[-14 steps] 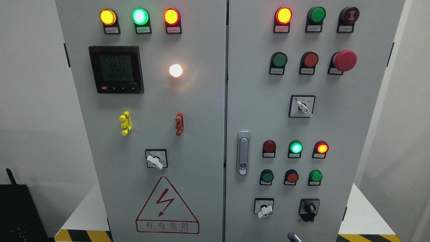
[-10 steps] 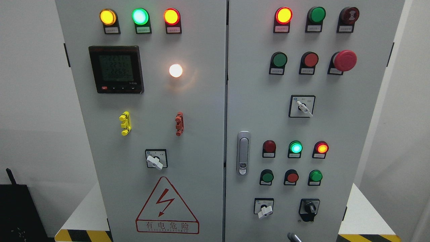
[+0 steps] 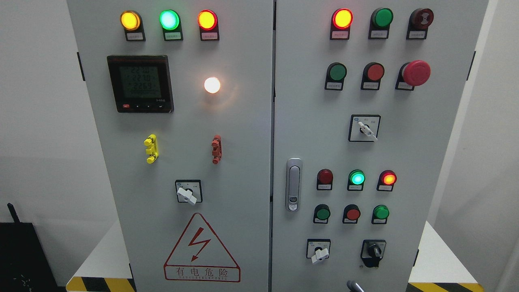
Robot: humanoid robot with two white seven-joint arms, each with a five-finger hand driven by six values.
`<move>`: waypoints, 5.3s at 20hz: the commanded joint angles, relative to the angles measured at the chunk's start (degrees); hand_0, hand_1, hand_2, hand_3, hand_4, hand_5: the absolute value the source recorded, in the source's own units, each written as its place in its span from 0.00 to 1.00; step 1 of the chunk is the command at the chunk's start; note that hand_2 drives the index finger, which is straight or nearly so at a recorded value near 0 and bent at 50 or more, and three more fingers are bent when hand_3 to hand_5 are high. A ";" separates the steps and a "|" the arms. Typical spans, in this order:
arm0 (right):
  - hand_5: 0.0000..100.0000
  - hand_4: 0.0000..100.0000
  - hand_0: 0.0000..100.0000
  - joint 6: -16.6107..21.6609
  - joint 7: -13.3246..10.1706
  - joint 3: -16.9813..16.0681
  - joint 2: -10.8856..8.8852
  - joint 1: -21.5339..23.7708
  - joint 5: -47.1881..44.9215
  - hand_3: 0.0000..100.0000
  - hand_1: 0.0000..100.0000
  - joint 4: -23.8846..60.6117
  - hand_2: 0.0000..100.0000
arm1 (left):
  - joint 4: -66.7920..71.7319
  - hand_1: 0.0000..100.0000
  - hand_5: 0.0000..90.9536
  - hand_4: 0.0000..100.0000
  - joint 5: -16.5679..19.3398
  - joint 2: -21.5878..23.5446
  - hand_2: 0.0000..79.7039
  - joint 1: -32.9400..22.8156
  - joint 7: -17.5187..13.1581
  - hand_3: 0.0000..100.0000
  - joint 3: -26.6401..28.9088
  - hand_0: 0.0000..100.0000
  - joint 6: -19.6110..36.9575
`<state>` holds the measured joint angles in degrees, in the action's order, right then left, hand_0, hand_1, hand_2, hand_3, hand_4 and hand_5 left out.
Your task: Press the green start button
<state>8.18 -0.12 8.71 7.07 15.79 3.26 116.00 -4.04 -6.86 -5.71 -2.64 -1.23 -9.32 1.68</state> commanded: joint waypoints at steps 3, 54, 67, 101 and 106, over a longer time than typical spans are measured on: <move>0.00 0.00 0.16 1.13 0.03 -1.67 -0.13 -2.60 5.43 0.03 0.21 -0.68 0.00 | 0.00 0.56 0.00 0.00 0.00 0.00 0.00 0.01 0.00 0.00 0.00 0.12 -0.01; 0.49 0.60 0.54 7.81 -1.73 -9.76 0.31 -23.61 59.84 0.62 0.35 -13.78 0.00 | 0.00 0.56 0.00 0.00 0.00 0.00 0.00 0.01 0.00 0.00 0.00 0.12 -0.01; 0.50 0.61 0.55 7.81 -1.81 -9.67 0.48 -26.87 60.28 0.63 0.35 -19.05 0.00 | 0.00 0.56 0.00 0.00 0.00 0.00 0.00 0.01 0.00 0.00 0.00 0.12 -0.01; 0.50 0.61 0.59 9.13 -1.99 -10.20 0.57 -25.99 59.32 0.65 0.37 -15.63 0.00 | 0.00 0.56 0.00 0.00 0.00 0.00 0.00 0.01 0.00 0.00 0.00 0.12 -0.01; 0.49 0.60 0.64 9.04 -1.73 -9.94 0.57 -24.50 56.87 0.66 0.39 -12.73 0.00 | 0.00 0.56 0.00 0.00 0.00 0.00 0.00 0.01 0.00 0.00 0.00 0.12 -0.01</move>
<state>17.20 -2.05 -0.01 7.63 -10.26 62.18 98.88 -4.04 -6.86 -5.71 -2.64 -1.23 -9.32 1.68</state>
